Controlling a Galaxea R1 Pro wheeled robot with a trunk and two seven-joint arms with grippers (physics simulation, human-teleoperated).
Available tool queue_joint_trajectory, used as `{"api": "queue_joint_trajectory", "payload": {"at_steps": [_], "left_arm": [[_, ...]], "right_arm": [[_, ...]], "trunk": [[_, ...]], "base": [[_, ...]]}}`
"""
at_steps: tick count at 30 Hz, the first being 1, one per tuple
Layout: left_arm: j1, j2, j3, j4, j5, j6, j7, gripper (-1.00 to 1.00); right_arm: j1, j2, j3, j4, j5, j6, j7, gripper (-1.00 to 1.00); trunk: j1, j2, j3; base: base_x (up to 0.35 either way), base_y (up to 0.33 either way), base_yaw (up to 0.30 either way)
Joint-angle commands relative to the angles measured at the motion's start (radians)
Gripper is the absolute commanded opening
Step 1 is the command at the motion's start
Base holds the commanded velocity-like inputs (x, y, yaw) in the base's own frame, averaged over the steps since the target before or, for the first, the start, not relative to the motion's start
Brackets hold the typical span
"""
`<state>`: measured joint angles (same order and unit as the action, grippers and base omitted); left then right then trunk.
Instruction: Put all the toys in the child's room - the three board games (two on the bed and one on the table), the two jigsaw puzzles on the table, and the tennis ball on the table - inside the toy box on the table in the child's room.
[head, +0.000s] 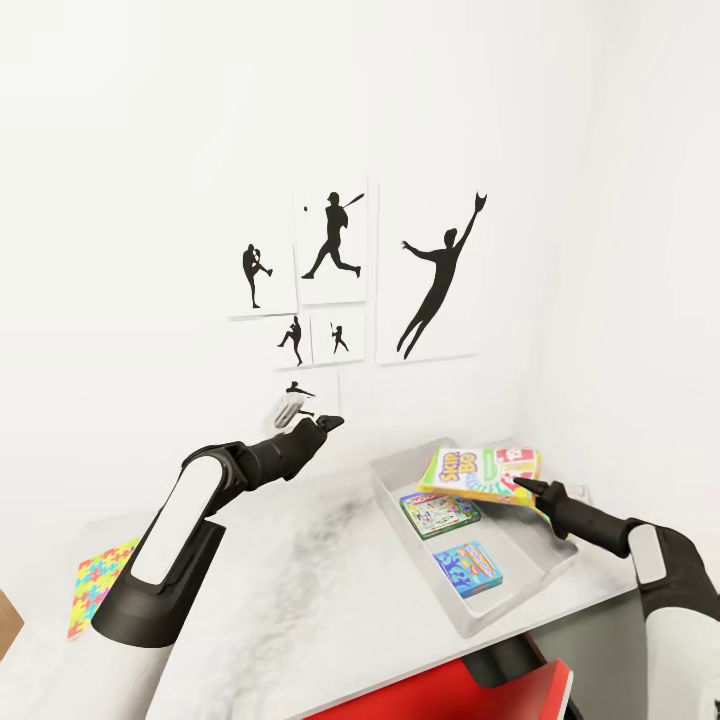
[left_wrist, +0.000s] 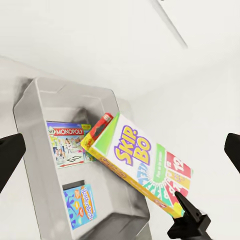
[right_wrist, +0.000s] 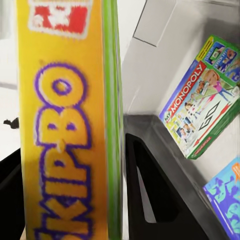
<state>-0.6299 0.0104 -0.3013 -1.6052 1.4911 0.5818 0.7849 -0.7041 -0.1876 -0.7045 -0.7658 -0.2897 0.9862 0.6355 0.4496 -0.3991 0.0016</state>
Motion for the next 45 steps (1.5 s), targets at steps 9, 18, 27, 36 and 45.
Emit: {"api": "queue_joint_trajectory", "payload": {"at_steps": [9, 18, 27, 36, 45], "left_arm": [[-0.001, 0.0, -0.001, -0.001, 0.008, 0.0, 0.008, 1.0], [-0.001, 0.0, 0.0, -0.001, 0.008, 0.0, 0.007, 1.0], [-0.001, 0.0, 0.0, -0.001, 0.008, 0.0, 0.006, 1.0], [-0.001, -0.001, -0.001, 0.0, 0.008, 0.0, 0.005, 1.0], [-0.001, -0.001, -0.001, 0.001, 0.008, 0.0, 0.005, 1.0]], "right_arm": [[-0.001, 0.021, -0.005, -0.001, 0.003, 0.003, -0.03, -1.0], [-0.002, 0.032, -0.006, -0.001, 0.003, 0.002, -0.037, -1.0], [-0.002, 0.043, -0.004, -0.001, 0.006, 0.002, -0.05, -1.0], [-0.001, 0.073, -0.012, -0.001, -0.035, 0.001, -0.081, -1.0], [0.002, 0.095, -0.015, 0.0, -0.117, -0.001, -0.1, -1.0]], "trunk": [[0.0, -0.001, 0.0], [0.0, -0.001, 0.0], [0.0, -0.001, 0.0], [0.0, -0.001, 0.0], [0.0, -0.001, 0.0]], "base": [[0.0, 0.0, 0.0], [0.0, 0.0, 0.0], [0.0, 0.0, 0.0], [0.0, 0.0, 0.0], [0.0, 0.0, 0.0]]}}
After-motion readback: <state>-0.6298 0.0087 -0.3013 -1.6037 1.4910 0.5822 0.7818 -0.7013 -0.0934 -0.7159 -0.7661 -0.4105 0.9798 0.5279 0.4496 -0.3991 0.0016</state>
